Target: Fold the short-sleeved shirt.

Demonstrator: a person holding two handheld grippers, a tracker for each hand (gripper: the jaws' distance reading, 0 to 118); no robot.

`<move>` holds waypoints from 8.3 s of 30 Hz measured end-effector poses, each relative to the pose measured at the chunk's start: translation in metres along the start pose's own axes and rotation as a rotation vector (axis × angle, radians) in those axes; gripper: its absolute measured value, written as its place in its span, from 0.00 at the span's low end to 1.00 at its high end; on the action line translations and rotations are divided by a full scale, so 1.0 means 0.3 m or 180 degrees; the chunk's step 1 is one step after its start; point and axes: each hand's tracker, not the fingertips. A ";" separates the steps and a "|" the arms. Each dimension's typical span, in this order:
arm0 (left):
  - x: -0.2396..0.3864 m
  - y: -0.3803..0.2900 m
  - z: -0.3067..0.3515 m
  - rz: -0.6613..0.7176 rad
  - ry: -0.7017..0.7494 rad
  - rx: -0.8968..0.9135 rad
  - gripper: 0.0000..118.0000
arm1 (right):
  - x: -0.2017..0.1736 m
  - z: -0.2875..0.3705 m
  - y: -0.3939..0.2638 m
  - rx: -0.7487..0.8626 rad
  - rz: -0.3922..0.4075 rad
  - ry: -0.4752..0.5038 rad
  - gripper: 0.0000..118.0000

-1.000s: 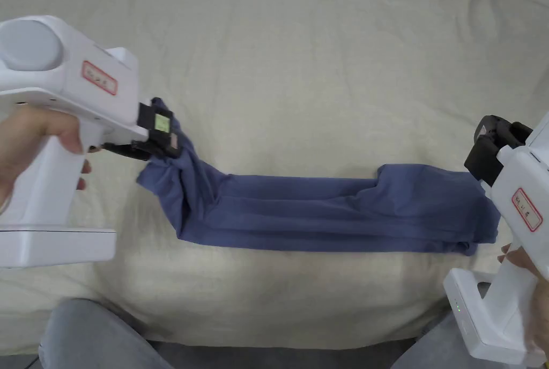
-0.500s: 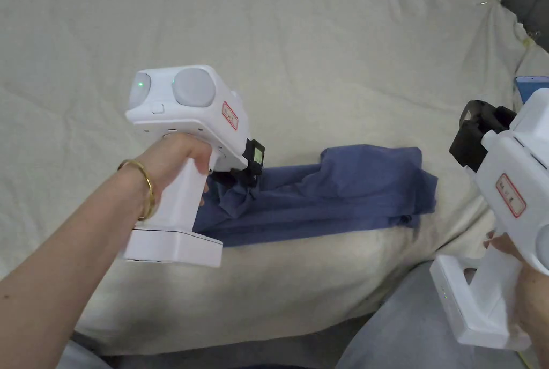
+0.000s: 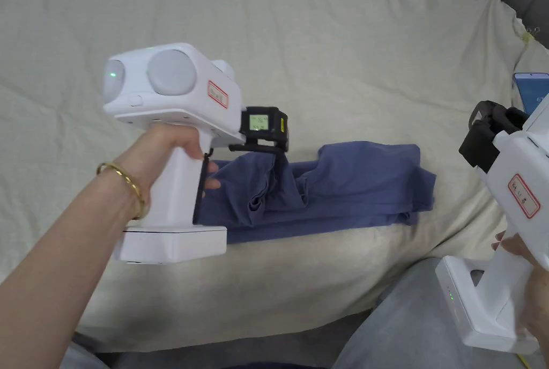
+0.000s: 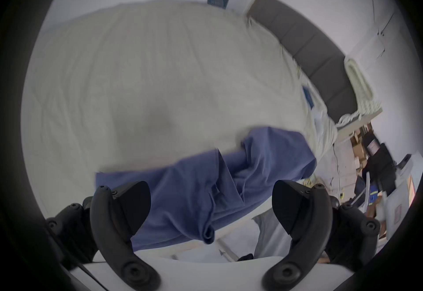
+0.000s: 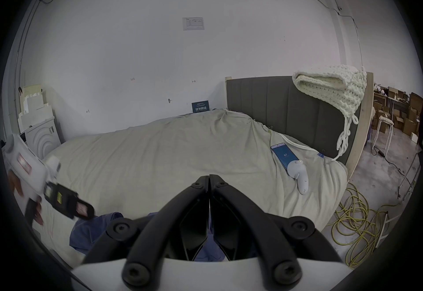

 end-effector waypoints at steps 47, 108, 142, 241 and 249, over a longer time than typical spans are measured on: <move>0.093 -0.225 -0.007 0.0163 -0.0360 0.1251 0.00 | -0.015 0.045 0.024 0.0030 0.0037 -0.0034 0.00; -0.815 -0.157 0.396 0.1425 0.0364 0.0042 0.05 | -0.155 -0.038 0.016 -0.0169 0.0229 0.0247 0.00; -0.026 -0.038 -0.049 -0.0157 0.0671 -0.0615 0.05 | -0.052 -0.002 0.016 -0.0073 0.0003 0.0200 0.00; -0.300 -0.486 0.278 -0.0283 0.1716 0.2274 0.00 | -0.740 -0.176 -0.228 -0.0342 0.0442 0.1443 0.00; -0.332 -0.503 0.274 -0.0187 0.1663 0.2106 0.00 | -0.778 -0.287 -0.462 -0.0967 0.0719 0.1227 0.00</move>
